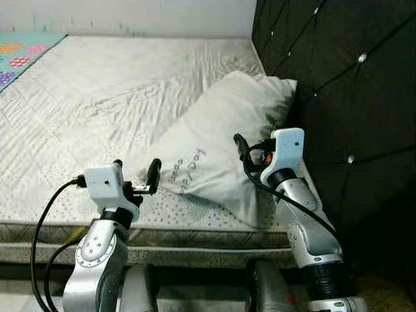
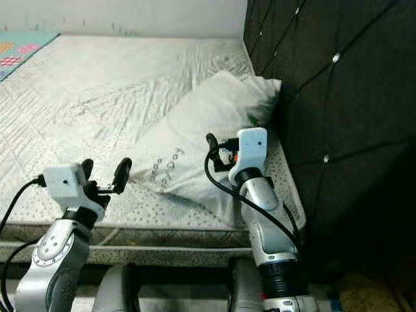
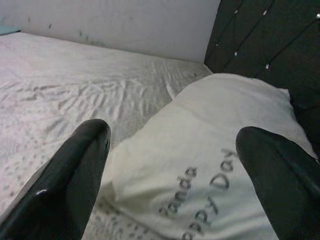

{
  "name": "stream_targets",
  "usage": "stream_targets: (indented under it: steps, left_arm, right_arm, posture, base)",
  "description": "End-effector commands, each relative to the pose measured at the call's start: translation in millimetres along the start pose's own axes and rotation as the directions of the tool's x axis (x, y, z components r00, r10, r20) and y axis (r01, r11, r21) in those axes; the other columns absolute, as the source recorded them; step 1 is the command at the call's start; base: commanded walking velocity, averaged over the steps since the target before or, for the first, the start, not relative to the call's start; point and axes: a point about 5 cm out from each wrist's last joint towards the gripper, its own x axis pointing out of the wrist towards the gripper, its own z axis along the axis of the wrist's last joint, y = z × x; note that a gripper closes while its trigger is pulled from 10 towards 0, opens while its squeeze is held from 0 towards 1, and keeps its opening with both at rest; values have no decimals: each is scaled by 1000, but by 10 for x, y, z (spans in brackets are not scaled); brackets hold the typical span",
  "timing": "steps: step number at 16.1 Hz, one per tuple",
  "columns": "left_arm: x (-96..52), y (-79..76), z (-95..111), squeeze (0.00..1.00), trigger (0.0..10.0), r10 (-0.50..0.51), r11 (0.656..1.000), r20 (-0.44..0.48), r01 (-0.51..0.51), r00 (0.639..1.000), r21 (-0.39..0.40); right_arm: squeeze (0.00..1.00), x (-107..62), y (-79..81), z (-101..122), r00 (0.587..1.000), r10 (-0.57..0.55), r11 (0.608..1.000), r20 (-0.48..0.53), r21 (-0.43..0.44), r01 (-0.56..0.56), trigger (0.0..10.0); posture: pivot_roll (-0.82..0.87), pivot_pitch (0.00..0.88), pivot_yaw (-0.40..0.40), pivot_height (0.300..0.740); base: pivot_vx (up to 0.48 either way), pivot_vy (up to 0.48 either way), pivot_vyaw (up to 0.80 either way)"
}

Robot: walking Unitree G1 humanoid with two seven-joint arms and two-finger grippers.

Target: Clean up the room

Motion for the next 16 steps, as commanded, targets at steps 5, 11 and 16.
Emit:
stream_targets:
  steps: [5,11,16]
  left_arm:
    - [42,-37,-6,0,10000,-20,1000,4,20,1000,14]
    - [105,-34,-28,0,10000,-7,1000,8,7,1000,26]
    - [18,30,-108,1000,10000,23,1000,8,-23,1000,9]
  right_arm:
    - [0,22,-42,85,999,-16,1000,29,9,15,10000]
    - [0,-5,-107,37,999,-38,999,25,2,37,10000]
    - [0,-221,-249,-61,996,-87,995,4,-39,88,10000]
  posture:
    - [-108,0,10,709]
    - [-110,0,13,740]
    - [-127,0,6,740]
  base:
    - [0,0,0]
    - [0,0,0]
    - [0,0,0]
